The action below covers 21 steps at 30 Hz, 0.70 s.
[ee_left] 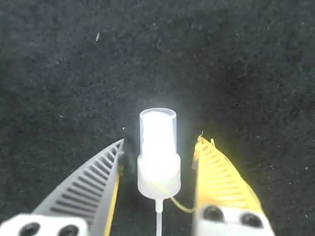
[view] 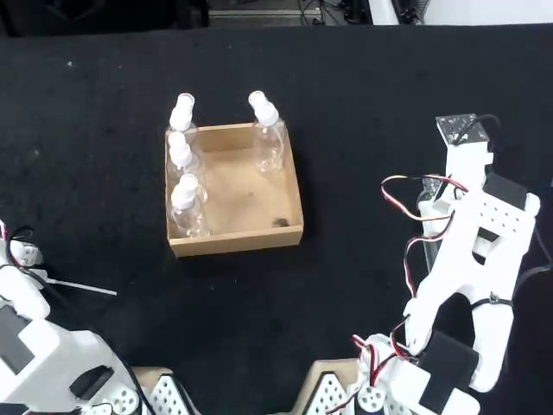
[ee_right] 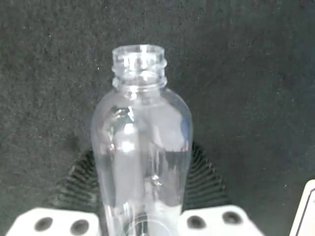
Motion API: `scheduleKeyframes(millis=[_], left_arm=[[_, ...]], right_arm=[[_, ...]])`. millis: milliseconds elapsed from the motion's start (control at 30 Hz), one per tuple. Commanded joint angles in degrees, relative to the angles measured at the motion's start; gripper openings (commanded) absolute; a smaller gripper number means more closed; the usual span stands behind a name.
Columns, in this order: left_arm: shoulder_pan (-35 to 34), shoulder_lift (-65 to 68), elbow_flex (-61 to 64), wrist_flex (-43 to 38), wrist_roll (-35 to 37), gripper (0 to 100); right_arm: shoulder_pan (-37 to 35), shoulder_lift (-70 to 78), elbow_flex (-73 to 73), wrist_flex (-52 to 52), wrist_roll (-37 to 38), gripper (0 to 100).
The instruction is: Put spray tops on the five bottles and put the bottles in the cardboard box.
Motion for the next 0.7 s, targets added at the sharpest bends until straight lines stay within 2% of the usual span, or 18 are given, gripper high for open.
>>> scheduleKeyframes(millis=[0,167,500,667], left_arm=[[2.4,0.5,-2.4,0.6,0.5,21],[3.1,0.1,-3.0,3.6,0.5,21],[3.1,0.5,-3.5,3.4,0.4,20],[3.1,0.5,-3.6,3.7,-2.9,7]], right_arm=[[-0.4,-4.0,-0.7,-0.9,0.0,1.1],[-0.8,-4.0,-0.7,-0.6,-0.1,1.1],[-0.8,-4.0,-0.7,-0.6,0.0,1.1],[-0.8,-4.0,-2.9,-0.1,-0.4,1.1]])
